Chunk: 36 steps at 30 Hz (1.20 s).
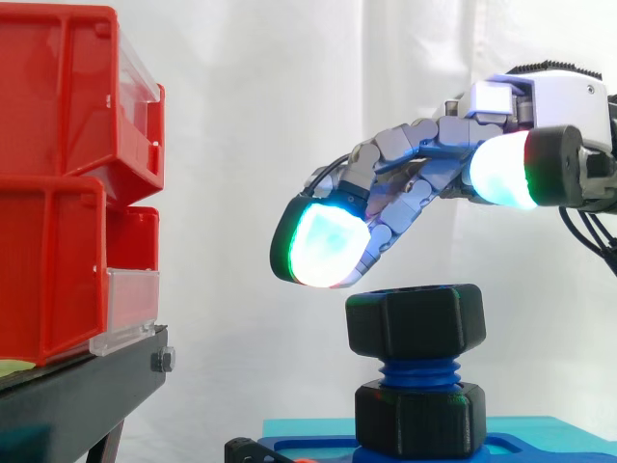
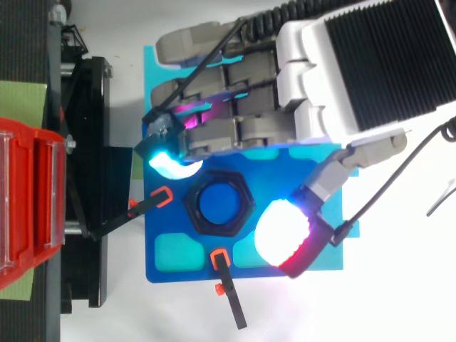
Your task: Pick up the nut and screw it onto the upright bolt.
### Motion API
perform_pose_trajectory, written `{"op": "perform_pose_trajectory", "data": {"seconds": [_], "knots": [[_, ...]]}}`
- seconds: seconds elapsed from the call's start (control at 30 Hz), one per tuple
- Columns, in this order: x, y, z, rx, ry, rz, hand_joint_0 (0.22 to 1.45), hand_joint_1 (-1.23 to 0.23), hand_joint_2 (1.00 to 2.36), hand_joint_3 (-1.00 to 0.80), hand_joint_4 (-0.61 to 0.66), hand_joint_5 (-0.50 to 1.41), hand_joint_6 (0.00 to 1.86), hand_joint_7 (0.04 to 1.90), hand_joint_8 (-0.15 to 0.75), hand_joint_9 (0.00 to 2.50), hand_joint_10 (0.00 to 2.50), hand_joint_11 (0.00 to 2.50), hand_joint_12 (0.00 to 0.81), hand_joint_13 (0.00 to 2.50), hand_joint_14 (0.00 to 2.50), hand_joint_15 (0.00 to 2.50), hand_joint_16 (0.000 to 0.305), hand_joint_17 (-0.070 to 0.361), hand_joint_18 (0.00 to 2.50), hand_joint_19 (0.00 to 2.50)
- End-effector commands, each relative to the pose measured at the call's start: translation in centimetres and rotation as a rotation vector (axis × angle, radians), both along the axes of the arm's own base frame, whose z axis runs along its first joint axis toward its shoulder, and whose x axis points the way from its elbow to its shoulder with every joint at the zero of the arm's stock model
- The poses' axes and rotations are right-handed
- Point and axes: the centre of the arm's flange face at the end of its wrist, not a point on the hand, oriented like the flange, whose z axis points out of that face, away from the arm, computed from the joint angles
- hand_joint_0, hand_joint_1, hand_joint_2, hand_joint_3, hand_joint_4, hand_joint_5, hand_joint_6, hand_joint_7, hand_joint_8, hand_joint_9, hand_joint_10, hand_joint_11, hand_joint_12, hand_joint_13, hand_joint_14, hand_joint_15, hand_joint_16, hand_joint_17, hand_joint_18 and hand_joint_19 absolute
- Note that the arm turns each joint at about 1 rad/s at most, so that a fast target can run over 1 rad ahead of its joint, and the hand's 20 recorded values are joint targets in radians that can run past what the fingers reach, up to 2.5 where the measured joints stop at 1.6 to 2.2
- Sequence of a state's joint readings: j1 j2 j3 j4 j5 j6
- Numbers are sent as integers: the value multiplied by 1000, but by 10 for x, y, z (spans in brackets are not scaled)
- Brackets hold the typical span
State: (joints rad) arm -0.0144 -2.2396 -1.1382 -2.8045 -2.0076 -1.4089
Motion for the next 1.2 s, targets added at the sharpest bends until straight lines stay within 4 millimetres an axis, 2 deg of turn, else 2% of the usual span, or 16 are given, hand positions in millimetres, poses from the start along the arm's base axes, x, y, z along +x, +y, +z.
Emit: {"op": "perform_pose_trajectory", "data": {"seconds": [0.0, 0.33, 0.5, 0.9, 1.17], "knots": [[2, 16, -1, 12, 18, 7, 504, -143, 1000, -500, 196, -100, 502, 666, 203, 688, 0, 0, 280, 398, 0, 0, 30, 67, 31, 0], [4, 26, -1, 16, 13, 12, 500, -120, 1000, -500, 184, -106, 502, 670, 201, 592, 0, 0, 299, 300, 0, 0, 33, 73, 0, 0], [4, 29, -2, 16, 15, 18, 501, -118, 1000, -500, 188, -98, 502, 733, 206, 588, 0, 0, 301, 297, 0, 0, 33, 74, 0, 0], [1, 28, -15, 16, 21, 15, 503, -122, 1000, -500, 208, -80, 503, 850, 219, 589, 0, 0, 303, 304, 0, 0, 33, 74, 0, 0], [1, 26, -15, 16, 15, 12, 507, -134, 1000, -500, 223, -68, 504, 926, 221, 591, 0, 0, 304, 310, 0, 0, 33, 74, 0, 0]]}}
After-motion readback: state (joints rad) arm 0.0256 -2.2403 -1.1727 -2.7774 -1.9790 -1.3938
